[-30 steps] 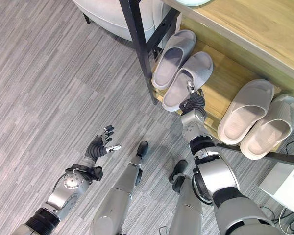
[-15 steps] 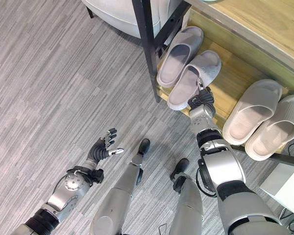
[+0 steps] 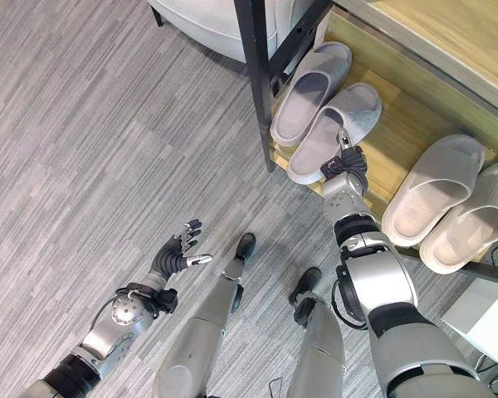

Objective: Arrange the slippers neatly on the shoe rack.

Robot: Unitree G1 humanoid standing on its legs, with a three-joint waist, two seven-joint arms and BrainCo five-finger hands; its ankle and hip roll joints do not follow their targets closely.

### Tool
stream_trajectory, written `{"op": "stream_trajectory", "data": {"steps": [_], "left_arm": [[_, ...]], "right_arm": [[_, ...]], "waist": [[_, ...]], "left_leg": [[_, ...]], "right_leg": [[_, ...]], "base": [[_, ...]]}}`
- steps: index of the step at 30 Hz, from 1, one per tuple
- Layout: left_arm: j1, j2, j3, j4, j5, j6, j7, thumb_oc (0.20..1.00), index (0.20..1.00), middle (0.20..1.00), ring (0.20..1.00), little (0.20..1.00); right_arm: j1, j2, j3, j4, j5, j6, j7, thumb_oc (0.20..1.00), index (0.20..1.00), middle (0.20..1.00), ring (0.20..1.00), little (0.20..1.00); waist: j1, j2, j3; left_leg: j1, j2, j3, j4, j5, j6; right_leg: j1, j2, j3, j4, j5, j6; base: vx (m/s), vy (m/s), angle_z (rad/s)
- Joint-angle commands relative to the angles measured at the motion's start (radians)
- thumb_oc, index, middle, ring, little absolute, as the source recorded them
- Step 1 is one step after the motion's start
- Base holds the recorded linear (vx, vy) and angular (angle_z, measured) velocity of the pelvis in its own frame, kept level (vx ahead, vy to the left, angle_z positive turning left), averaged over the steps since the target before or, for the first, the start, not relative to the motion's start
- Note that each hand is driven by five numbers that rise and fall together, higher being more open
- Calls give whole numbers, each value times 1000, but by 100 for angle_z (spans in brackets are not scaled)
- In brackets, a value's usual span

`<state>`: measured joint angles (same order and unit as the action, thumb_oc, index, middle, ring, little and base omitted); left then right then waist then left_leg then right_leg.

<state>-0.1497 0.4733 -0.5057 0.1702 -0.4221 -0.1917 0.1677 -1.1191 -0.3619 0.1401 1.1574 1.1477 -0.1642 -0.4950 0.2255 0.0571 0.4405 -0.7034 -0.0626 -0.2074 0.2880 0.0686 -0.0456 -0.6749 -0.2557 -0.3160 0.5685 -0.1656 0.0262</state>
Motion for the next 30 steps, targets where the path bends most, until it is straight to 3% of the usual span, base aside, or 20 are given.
{"op": "stream_trajectory", "data": {"steps": [1, 9, 15, 18, 20, 25, 30], "left_arm": [[-6, 0, 21, -55, -26, -67, 14, 1000, 1000, 1000, 1000, 1000], [-14, 6, 22, -72, -10, -76, 21, 1000, 1000, 1000, 1000, 1000], [-12, 14, 23, -74, -24, -73, 22, 1000, 1000, 1000, 1000, 1000], [-5, 21, 19, -61, -33, -61, 21, 1000, 1000, 1000, 1000, 1000], [-7, 25, 23, -52, -41, -42, 24, 1000, 1000, 1000, 1000, 1000], [-2, 20, 64, -49, -51, -27, 39, 1000, 1000, 1000, 1000, 1000], [32, 3, 111, -59, -44, -17, 43, 1000, 1000, 1000, 1000, 1000]], "right_arm": [[-101, -339, 32, -141, -249, -163, -18, 1000, 1000, 1000, 1000, 1000], [-97, -372, 30, -209, -400, -158, -107, 1000, 1000, 1000, 1000, 1000], [-96, -368, 2, -238, -358, -177, -114, 1000, 1000, 1000, 1000, 1000], [-95, -318, 9, -223, -255, -178, -69, 1000, 1000, 1000, 1000, 1000], [-53, -224, 34, -267, -198, -174, -32, 1000, 1000, 1000, 1000, 1000], [72, -116, 61, -438, -234, -165, -7, 1000, 1000, 1000, 1000, 1000], [267, -77, 63, -682, -320, -153, 31, 1000, 1000, 1000, 1000, 1000]], "waist": [[23, 3, -6], [20, -1, -17], [17, -2, -26], [9, -11, -31], [-7, -18, -35], [-31, -20, -35], [-54, -15, -26]], "left_leg": [[63, 12, 29, 34, -163, -11], [92, 12, 22, -2, -152, -10], [107, 11, 22, -16, -146, -10], [121, 16, 28, -21, -148, -11], [136, 24, 38, -26, -148, -12], [153, 32, 51, -25, -149, -9], [155, 32, 61, -11, -151, -5]], "right_leg": [[152, 15, 44, -50, -90, 79], [177, 23, 40, -85, -75, 82], [195, 27, 39, -103, -69, 83], [203, 31, 44, -110, -66, 81], [213, 37, 53, -124, -58, 78], [226, 42, 61, -129, -54, 72], [223, 40, 73, -114, -56, 68]], "base": [[0, 0, 0], [4, -1, 4], [1, -2, -1], [8, 4, -3], [0, 26, -7], [-9, 13, -15], [-36, 3, -15]]}}
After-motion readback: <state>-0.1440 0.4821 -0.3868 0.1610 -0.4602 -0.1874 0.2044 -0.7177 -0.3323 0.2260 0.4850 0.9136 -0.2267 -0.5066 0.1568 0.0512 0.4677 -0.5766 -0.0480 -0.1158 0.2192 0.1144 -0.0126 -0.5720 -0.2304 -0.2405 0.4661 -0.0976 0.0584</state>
